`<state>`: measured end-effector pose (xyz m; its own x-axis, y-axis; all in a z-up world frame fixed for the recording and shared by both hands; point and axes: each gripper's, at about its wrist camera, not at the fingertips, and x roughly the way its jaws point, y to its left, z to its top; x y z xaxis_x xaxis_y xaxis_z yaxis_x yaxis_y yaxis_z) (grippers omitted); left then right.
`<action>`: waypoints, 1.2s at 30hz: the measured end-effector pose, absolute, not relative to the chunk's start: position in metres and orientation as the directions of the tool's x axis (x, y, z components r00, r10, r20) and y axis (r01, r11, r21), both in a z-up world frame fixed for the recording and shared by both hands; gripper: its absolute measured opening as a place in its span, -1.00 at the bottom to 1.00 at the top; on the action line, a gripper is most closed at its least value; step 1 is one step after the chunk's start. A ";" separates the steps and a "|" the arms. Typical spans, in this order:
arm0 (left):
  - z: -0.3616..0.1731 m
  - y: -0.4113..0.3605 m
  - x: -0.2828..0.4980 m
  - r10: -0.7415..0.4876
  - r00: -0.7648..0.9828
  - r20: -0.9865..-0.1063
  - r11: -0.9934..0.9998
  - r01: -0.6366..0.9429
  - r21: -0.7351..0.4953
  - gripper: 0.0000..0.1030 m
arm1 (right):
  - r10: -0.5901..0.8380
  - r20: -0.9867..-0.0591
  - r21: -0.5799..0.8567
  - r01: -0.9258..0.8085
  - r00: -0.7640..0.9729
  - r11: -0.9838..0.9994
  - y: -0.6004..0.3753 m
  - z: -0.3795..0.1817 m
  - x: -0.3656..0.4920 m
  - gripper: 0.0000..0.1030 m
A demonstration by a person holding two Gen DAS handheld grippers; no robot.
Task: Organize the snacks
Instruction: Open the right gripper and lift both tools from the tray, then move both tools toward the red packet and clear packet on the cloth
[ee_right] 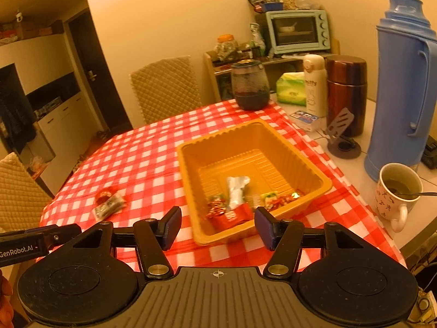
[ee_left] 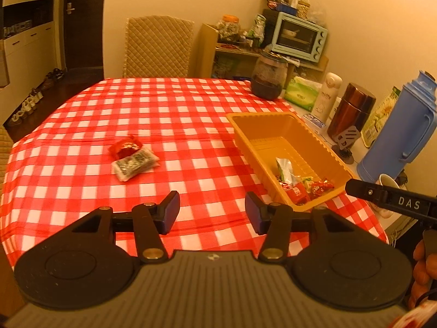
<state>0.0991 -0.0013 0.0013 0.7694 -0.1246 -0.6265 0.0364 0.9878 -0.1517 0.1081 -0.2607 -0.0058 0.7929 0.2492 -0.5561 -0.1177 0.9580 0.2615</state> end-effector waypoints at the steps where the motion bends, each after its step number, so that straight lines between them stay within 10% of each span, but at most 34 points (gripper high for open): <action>1: 0.002 0.001 0.097 -0.120 0.771 -0.625 0.988 0.030 -0.152 -0.01 | 0.254 -0.556 0.261 -0.124 0.791 0.957 -0.258 -0.005 0.107 0.18; 36: -0.010 0.082 0.100 -0.042 0.757 -0.652 0.984 -0.082 -0.158 0.30 | 0.342 -0.571 0.230 -0.254 0.746 0.939 -0.181 -0.012 0.123 0.21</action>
<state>0.1002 0.0825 -0.0097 0.7569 -0.0421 -0.6521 -0.0817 0.9840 -0.1583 0.1228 -0.1812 -0.0124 0.7465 0.3419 -0.5709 -0.2539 0.9394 0.2305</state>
